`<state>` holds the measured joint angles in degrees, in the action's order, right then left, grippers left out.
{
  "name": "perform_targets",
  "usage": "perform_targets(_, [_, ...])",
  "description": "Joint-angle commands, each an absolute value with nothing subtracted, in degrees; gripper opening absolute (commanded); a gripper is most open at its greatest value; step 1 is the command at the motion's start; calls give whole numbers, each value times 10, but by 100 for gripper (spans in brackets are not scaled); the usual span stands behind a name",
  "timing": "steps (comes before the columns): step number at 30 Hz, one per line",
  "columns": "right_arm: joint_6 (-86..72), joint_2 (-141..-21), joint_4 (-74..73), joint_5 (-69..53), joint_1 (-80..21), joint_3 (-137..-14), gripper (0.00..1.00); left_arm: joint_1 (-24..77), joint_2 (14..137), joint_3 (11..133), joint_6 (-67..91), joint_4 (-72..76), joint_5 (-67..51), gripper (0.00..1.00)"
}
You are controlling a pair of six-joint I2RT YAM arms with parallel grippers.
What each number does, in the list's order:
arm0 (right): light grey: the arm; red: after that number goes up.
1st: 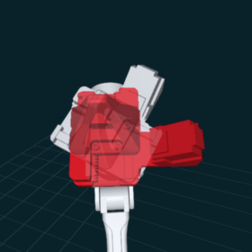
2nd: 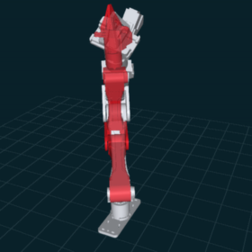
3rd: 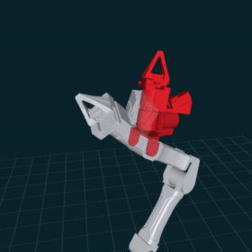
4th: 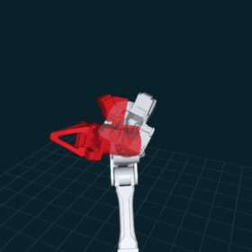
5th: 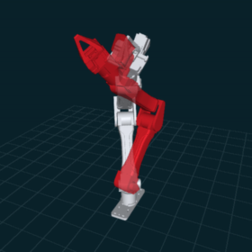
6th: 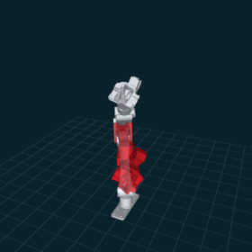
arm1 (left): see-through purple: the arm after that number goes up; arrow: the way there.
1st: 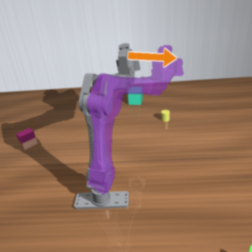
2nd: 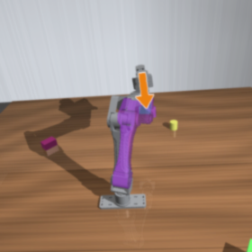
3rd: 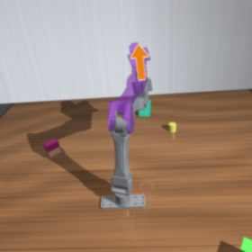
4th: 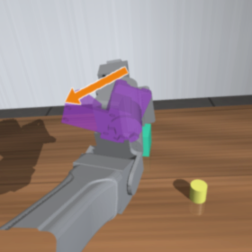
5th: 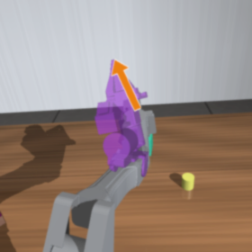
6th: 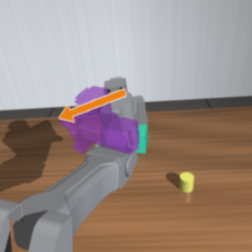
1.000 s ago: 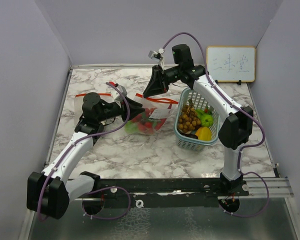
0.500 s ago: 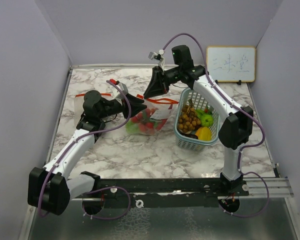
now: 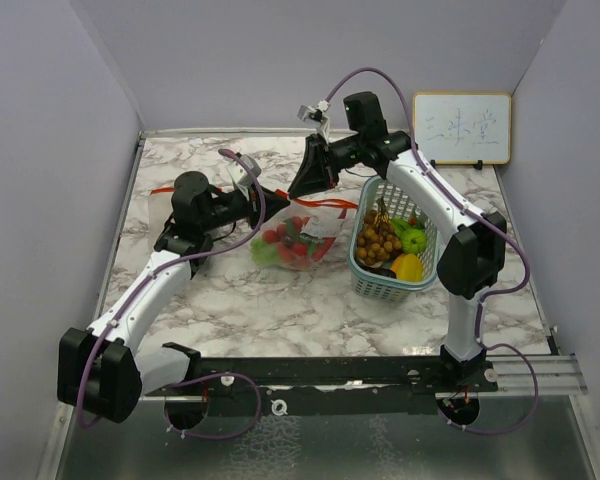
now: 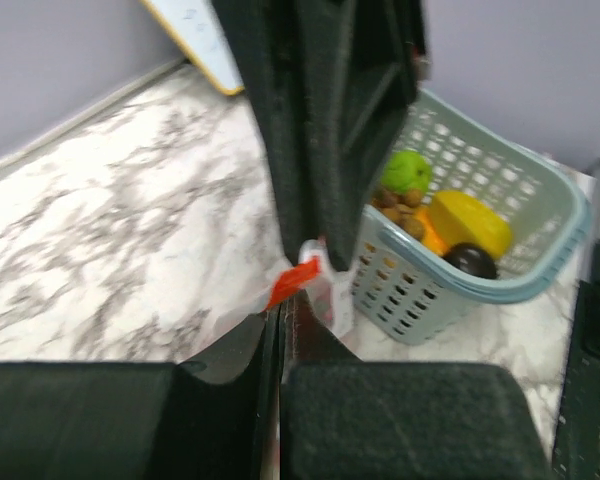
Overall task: Place the food in the zip-top bag and seal the zipper
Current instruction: Zip the zipper food storage bag at the center of the board.
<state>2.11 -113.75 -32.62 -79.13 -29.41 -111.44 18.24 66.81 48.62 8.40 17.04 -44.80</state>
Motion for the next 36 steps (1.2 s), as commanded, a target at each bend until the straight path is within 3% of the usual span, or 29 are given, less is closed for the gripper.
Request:
perform_targets(1, [36,-1111,-346,-795,-294,-1120,2,181,628,533,31,49,-227,0])
perform_targets(4, [45,-1117,-358,-788,-294,-1126,2,180,604,523,15,46,-169,0])
perform_targets(9, [70,-1126,-391,-758,-294,-1135,2,176,574,506,28,66,-167,0])
perform_targets(15, [67,-1130,-394,-768,-294,-1151,2,169,580,484,21,160,-496,0])
perform_targets(19, [70,-1129,-396,-769,-294,-1159,2,170,586,490,53,165,-536,21])
perform_targets(28, [66,-1130,-392,-776,-294,-1163,2,175,580,467,79,174,-540,32])
perform_targets(32, [66,-1125,-391,-782,-294,-1162,2,180,588,453,69,173,-525,50])
perform_targets(36, [66,-1120,-390,-787,-294,-1153,2,180,609,447,60,186,-480,53])
